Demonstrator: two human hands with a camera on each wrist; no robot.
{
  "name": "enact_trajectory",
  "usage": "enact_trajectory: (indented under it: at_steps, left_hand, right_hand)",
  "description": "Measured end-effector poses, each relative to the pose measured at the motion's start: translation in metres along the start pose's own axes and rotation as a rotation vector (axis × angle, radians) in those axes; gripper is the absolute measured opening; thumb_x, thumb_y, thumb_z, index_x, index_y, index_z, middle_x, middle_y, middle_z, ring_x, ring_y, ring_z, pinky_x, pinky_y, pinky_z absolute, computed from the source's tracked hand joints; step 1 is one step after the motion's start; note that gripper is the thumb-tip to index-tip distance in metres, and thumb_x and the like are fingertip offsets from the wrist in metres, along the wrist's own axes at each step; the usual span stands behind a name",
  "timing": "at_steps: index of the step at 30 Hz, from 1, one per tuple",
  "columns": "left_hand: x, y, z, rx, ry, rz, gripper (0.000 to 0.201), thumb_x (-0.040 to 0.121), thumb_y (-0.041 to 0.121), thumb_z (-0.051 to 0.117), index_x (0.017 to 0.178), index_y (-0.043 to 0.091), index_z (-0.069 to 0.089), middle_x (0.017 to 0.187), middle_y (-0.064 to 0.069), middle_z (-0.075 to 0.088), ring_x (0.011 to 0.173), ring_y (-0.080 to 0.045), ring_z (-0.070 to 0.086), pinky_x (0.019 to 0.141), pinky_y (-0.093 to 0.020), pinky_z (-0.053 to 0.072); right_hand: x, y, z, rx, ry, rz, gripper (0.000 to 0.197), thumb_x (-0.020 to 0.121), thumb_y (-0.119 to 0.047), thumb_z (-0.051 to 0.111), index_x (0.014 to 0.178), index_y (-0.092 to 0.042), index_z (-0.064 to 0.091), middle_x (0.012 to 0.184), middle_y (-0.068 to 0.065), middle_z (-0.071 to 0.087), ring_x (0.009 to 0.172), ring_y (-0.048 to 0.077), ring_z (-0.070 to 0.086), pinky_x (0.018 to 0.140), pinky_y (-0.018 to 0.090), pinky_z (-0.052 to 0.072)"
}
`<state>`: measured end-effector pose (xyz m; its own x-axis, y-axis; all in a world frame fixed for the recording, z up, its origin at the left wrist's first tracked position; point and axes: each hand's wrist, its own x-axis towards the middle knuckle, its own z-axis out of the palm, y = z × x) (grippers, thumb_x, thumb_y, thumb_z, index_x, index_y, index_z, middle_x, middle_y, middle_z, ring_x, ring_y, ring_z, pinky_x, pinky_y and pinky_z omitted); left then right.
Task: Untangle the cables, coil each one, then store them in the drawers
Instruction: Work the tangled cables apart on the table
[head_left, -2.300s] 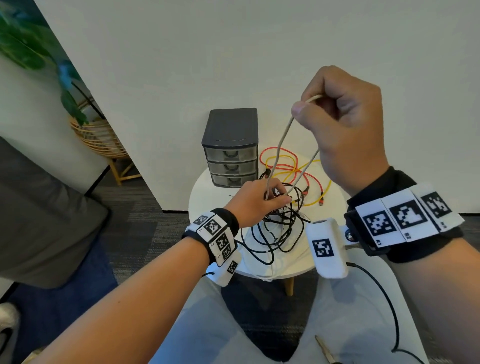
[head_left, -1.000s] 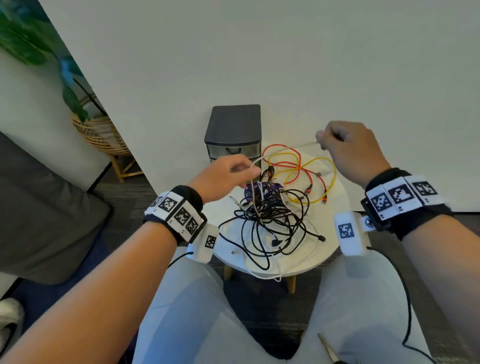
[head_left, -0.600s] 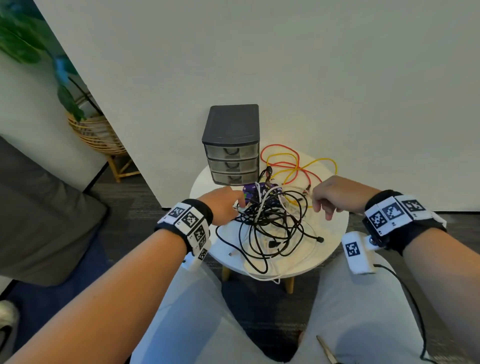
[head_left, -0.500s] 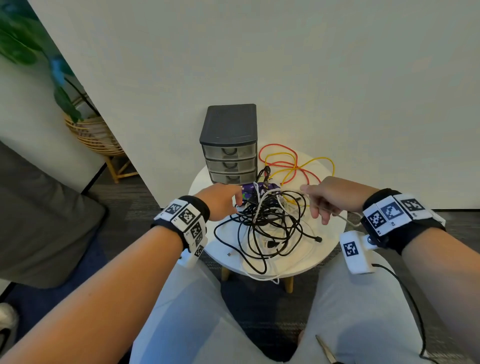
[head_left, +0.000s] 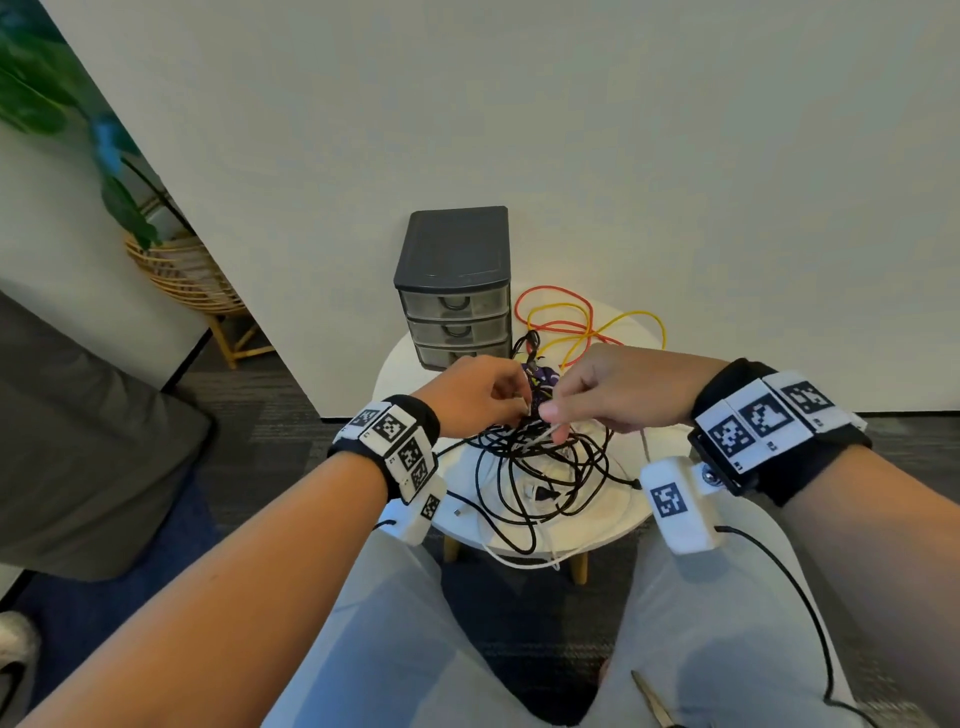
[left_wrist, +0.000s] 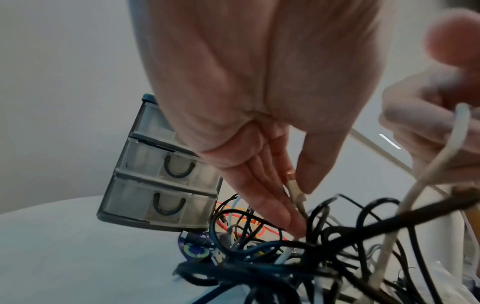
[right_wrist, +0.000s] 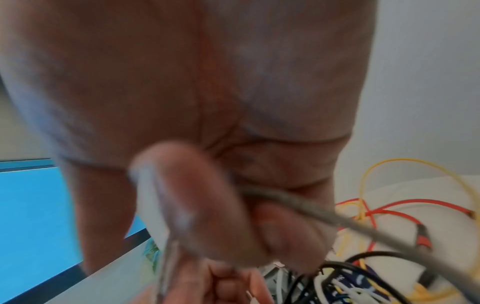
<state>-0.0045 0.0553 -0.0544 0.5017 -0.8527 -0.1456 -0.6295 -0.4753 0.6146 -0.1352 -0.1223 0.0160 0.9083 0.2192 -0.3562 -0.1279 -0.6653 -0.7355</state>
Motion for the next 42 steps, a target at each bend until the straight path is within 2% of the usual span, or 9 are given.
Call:
enact_trajectory:
  at_steps: [3,7,12,16,18,27,31,38,42]
  left_hand:
    - [0.000,0.002,-0.004,0.088,0.003,-0.012,0.009,0.096,0.027,0.067,0.104,0.023,0.068,0.088,0.009,0.071,0.078,-0.001,0.065,0.074,-0.022,0.051]
    - [-0.004,-0.001,-0.003,0.237,-0.037,-0.038,0.010,0.094,0.020,0.070,0.094,0.029,0.065,0.082,0.016,0.062,0.075,0.003,0.058,0.069,-0.018,0.042]
    - [-0.008,-0.007,-0.005,0.165,-0.018,-0.070,0.018,0.095,0.016,0.058,0.097,0.030,0.069,0.095,0.007,0.071,0.081,-0.002,0.065,0.075,-0.021,0.050]
    - [-0.010,-0.003,-0.012,0.025,-0.003,-0.091,0.014,0.097,0.020,0.055,0.099,0.027,0.067,0.096,0.007,0.066,0.086,-0.005,0.061,0.074,-0.022,0.044]
    - [-0.010,-0.001,-0.015,-0.038,0.017,-0.093,0.014,0.098,0.020,0.056,0.092,0.023,0.068,0.091,0.006,0.067,0.085,-0.008,0.063,0.077,-0.026,0.048]
    - [-0.013,-0.005,-0.004,0.158,-0.090,-0.057,0.004,0.095,0.023,0.066,0.094,0.026,0.068,0.084,0.017,0.063,0.075,0.003,0.058,0.068,-0.015,0.040]
    - [-0.015,-0.006,0.002,0.177,-0.074,-0.053,0.015,0.098,0.027,0.063,0.106,0.019,0.073,0.095,0.009,0.066,0.082,-0.004,0.059,0.079,-0.021,0.046]
    - [-0.016,-0.003,0.003,0.124,-0.064,-0.112,0.030,0.104,0.030,0.049,0.103,0.013,0.073,0.099,-0.005,0.070,0.092,-0.022,0.063,0.091,-0.044,0.052]
    - [-0.017,0.005,0.005,-0.098,-0.001,-0.171,0.042,0.108,0.047,0.034,0.104,0.020,0.066,0.097,-0.007,0.068,0.088,-0.022,0.064,0.094,-0.046,0.053]
  right_hand:
    - [0.002,-0.002,-0.001,-0.076,0.066,-0.046,0.029,0.102,-0.029,0.058,0.078,-0.023,0.075,0.051,-0.003,0.049,0.048,0.013,0.039,0.055,0.025,0.035]
    - [0.004,-0.002,-0.002,0.061,0.170,-0.143,0.028,0.104,-0.025,0.054,0.083,-0.017,0.071,0.077,0.030,0.064,0.054,0.022,0.050,0.059,0.022,0.042]
    - [0.002,-0.004,-0.004,0.095,0.282,-0.169,0.028,0.105,-0.017,0.050,0.083,-0.008,0.065,0.078,0.034,0.061,0.053,0.013,0.047,0.056,0.014,0.039]
    - [-0.006,-0.012,-0.006,0.159,0.293,-0.160,0.029,0.105,-0.009,0.047,0.081,-0.001,0.061,0.063,-0.012,0.066,0.049,0.005,0.041,0.054,0.015,0.038]
    - [-0.008,-0.013,-0.007,0.140,0.302,-0.152,0.028,0.104,-0.010,0.050,0.082,0.001,0.064,0.055,-0.013,0.059,0.048,0.006,0.041,0.053,0.015,0.038]
    - [0.002,0.012,0.035,-0.218,-0.124,0.182,0.023,0.098,-0.019,0.055,0.083,-0.008,0.069,0.054,-0.001,0.066,0.071,0.020,0.073,0.081,0.031,0.054]
    - [0.001,0.014,0.033,-0.211,-0.149,0.202,0.023,0.100,-0.025,0.059,0.093,-0.007,0.071,0.069,0.002,0.074,0.070,0.010,0.070,0.065,0.019,0.045]
    - [0.011,0.036,-0.019,-0.087,0.443,0.111,0.015,0.096,-0.026,0.065,0.086,-0.021,0.075,0.081,-0.002,0.073,0.080,0.017,0.069,0.065,0.033,0.056]
    - [0.034,0.047,-0.016,-0.170,0.385,0.185,0.016,0.099,-0.025,0.062,0.094,-0.020,0.076,0.083,-0.013,0.064,0.075,0.003,0.057,0.056,0.011,0.042]
